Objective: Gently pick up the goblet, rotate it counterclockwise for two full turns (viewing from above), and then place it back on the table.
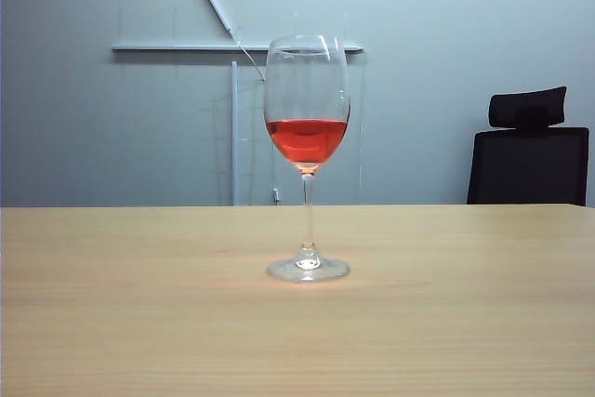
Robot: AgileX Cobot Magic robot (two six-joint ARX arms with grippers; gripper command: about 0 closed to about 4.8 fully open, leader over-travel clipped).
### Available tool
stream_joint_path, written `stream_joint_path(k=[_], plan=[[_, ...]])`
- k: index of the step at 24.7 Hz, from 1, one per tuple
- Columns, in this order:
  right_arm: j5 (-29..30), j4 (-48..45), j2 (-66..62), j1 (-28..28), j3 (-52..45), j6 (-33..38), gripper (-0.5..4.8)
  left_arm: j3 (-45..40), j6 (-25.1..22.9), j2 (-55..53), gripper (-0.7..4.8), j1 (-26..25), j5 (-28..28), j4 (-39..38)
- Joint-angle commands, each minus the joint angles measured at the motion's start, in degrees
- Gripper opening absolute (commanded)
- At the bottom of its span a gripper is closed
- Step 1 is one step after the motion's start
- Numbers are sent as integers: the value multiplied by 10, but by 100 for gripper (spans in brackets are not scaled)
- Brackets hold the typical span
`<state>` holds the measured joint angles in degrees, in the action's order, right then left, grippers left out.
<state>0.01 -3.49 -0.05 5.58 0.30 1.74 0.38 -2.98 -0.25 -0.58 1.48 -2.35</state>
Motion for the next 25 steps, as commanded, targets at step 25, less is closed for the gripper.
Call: stream_joint_path(k=[25], plan=[[222, -79, -219, 34, 66, 54, 122, 1, 0, -47, -5, 185, -2, 7]])
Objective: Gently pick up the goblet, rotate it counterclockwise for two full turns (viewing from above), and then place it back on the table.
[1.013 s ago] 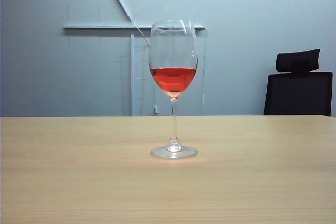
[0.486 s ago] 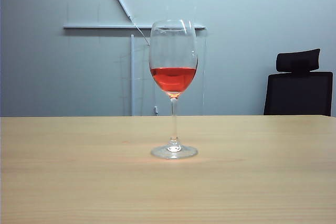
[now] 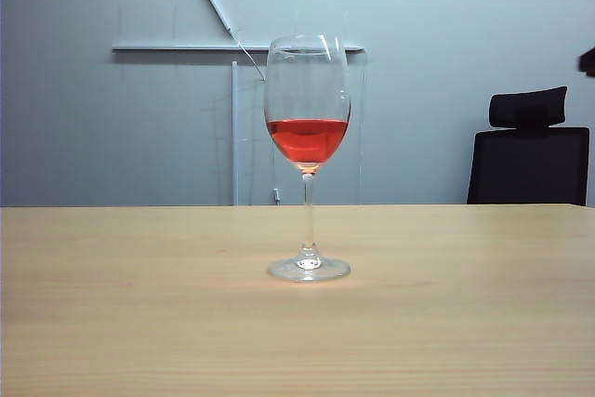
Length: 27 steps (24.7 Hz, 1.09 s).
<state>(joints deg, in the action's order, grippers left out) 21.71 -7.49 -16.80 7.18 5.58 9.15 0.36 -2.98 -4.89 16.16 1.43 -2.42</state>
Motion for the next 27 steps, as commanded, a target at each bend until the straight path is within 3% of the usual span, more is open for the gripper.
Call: stream_joint_path(k=[1, 8, 11, 13, 19, 27], plan=[[5, -63, -87, 31, 19, -21, 148, 2, 0, -1, -5, 25, -2, 8], [3, -319, -337, 139, 27, -110, 278, 2, 0, 0, -5, 60, -2, 8], [19, -500, -556, 172, 61, -170, 289, 2, 0, 0, -5, 61, -2, 8], [52, -549, -641, 172, 91, -171, 290, 2, 0, 0, -5, 61, -2, 8], [116, -609, -833, 177, 201, -170, 311, 2, 0, 0, -5, 61, -2, 8], [117, -609, -905, 177, 268, -170, 311, 2, 0, 0, -5, 61, -2, 8]])
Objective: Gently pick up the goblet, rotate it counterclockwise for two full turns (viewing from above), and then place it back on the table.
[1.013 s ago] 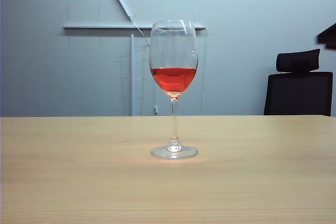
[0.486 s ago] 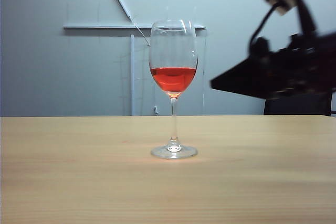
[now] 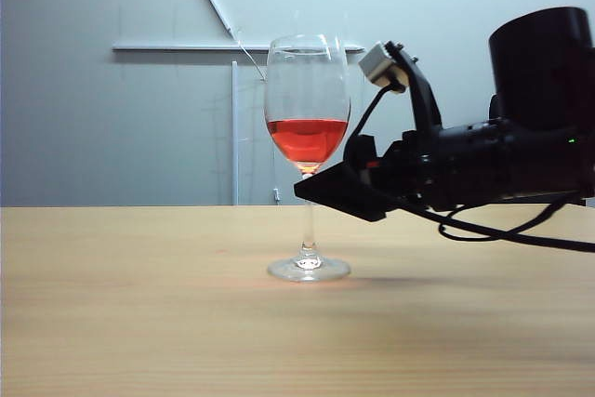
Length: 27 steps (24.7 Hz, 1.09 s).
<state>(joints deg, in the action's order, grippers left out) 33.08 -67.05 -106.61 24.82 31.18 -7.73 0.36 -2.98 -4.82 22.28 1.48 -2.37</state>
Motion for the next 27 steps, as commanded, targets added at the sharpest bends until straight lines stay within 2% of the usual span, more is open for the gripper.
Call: stream_joint_path(k=[1, 9, 13, 21, 24, 27], plan=[[3, -14, -12, 1, 17, -2, 311, 2, 0, 0, -5, 0, -2, 7], [17, -30, -47, 2, 41, 5, 310, 2, 0, 0, -5, 2, -2, 7], [17, -49, -54, 2, 43, 37, 306, 2, 0, 0, -5, 2, -2, 7], [11, -59, -57, 21, 48, 37, 304, 2, 0, 0, -5, 2, -2, 7], [-2, -65, -57, 21, 49, 37, 254, 2, 0, 0, -5, 2, -2, 7], [-6, -65, -57, 21, 52, 37, 248, 2, 0, 0, -5, 2, -2, 7]])
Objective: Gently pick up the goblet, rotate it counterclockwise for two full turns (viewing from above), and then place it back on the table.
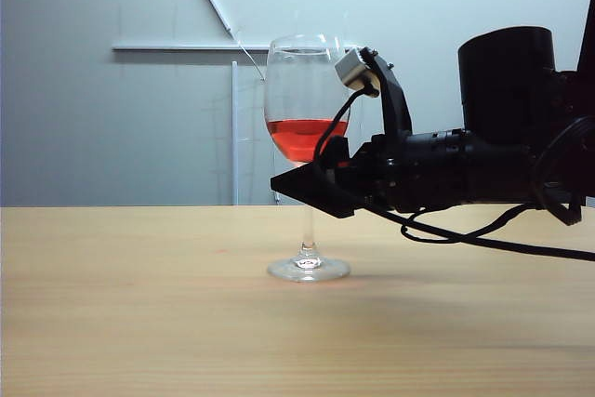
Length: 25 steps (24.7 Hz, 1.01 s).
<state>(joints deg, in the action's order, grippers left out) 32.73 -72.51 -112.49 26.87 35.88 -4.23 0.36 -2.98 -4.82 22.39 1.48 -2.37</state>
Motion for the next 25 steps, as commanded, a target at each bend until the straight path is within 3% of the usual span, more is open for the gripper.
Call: stream_joint_path(k=[1, 3, 5, 10, 16, 18, 25], plan=[[-2, -10, 0, 1, 7, 2, 214, 2, 0, 0, -5, 1, -2, 7], [-6, -14, -4, 1, 9, 2, 165, 2, 0, 0, -5, 1, -2, 7], [-7, -12, -5, 1, 9, 2, 164, 2, 0, 0, -5, 1, -2, 7], [-7, -11, -5, 1, 10, 2, 51, 2, 0, 0, -5, 1, -2, 7], [-4, -22, -5, 1, 20, 66, -5, 2, 0, 0, -5, 1, -2, 7], [-4, -32, -5, 1, 26, 100, -5, 2, 0, 0, -5, 1, -2, 7], [-7, -55, 5, 1, 53, 319, -5, 2, 0, 5, -5, 1, -2, 7]])
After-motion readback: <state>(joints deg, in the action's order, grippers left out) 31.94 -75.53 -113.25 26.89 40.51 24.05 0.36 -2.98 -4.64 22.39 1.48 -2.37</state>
